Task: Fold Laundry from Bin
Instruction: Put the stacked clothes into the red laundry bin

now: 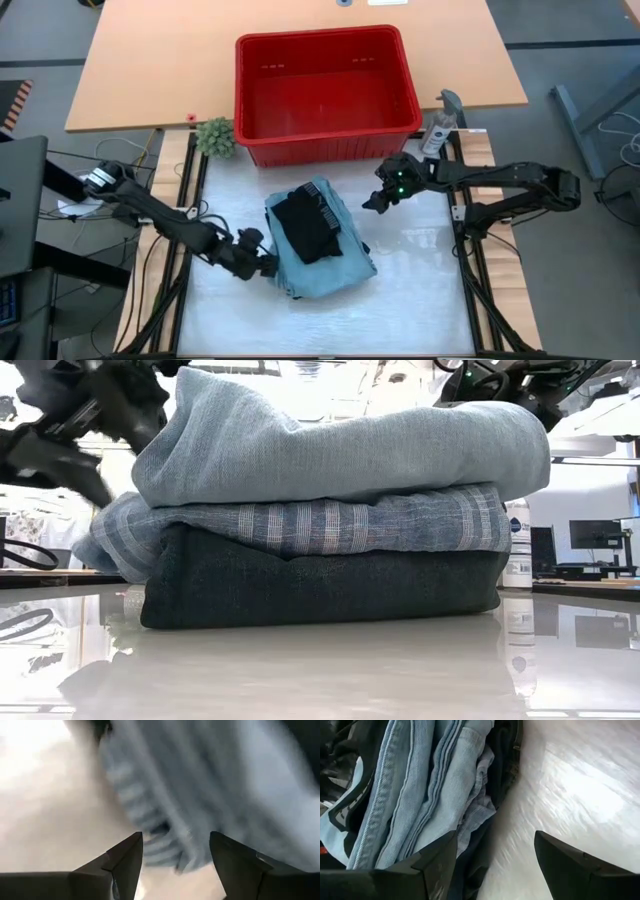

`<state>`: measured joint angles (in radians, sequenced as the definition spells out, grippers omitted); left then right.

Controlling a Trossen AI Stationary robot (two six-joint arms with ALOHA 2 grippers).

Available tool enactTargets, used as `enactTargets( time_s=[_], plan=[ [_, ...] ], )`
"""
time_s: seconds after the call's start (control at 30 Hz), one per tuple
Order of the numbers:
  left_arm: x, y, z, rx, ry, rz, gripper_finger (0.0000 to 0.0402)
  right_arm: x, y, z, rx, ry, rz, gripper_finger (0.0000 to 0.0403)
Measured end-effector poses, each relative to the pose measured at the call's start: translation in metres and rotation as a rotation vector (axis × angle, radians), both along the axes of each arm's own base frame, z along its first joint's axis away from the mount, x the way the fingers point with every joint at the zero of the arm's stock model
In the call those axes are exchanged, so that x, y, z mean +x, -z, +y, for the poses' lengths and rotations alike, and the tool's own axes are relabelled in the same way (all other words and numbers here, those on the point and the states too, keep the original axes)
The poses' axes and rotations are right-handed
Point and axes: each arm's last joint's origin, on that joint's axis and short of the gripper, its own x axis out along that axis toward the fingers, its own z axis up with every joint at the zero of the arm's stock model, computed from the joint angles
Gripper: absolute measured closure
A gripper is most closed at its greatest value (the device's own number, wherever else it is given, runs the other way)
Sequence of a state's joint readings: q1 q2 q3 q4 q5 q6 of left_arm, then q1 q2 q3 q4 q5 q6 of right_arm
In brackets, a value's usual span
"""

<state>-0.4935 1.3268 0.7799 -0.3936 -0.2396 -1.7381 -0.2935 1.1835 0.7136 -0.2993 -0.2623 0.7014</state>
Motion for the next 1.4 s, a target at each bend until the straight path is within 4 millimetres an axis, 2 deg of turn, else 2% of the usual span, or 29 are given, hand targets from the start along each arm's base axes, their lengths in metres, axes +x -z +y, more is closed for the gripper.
enactTargets(
  time_s=[0.23, 0.43, 0.6, 0.87, 0.97, 1.1, 1.27, 1.4],
  plan=[
    [-0.013, -0.018, 0.01, 0.156, -0.092, -0.1, 0.0184, -0.001, 0.001, 0.001, 0.002, -0.003, 0.011, 0.0112],
    [-0.021, -0.015, 0.014, 0.117, -0.083, 0.003, 0.0183, 0.0, 0.001, 0.002, 0.0, -0.007, 0.007, 0.0112],
    [-0.021, 0.005, 0.012, 0.015, -0.09, -0.052, 0.0162, 0.0, 0.0, 0.001, -0.012, 0.004, 0.009, 0.0112],
    [-0.037, 0.05, 0.025, -0.053, -0.327, -0.196, 0.0129, 0.0, 0.001, -0.001, -0.039, 0.047, 0.019, 0.0112],
    [-0.039, 0.056, 0.028, -0.059, -0.366, -0.249, 0.0129, 0.0, 0.0, -0.001, -0.05, 0.061, 0.017, 0.0112],
    [-0.036, 0.054, 0.032, -0.037, -0.403, -0.303, 0.0129, 0.0, 0.0, -0.002, -0.052, 0.076, 0.015, 0.0112],
    [-0.032, 0.054, 0.038, -0.012, -0.404, -0.305, 0.0129, 0.011, 0.014, -0.005, 0.017, 0.081, 0.043, 0.0112],
    [-0.03, 0.053, 0.039, -0.034, -0.398, -0.316, 0.0129, 0.028, 0.044, -0.006, 0.156, 0.06, 0.048, 0.0112]
  ],
)
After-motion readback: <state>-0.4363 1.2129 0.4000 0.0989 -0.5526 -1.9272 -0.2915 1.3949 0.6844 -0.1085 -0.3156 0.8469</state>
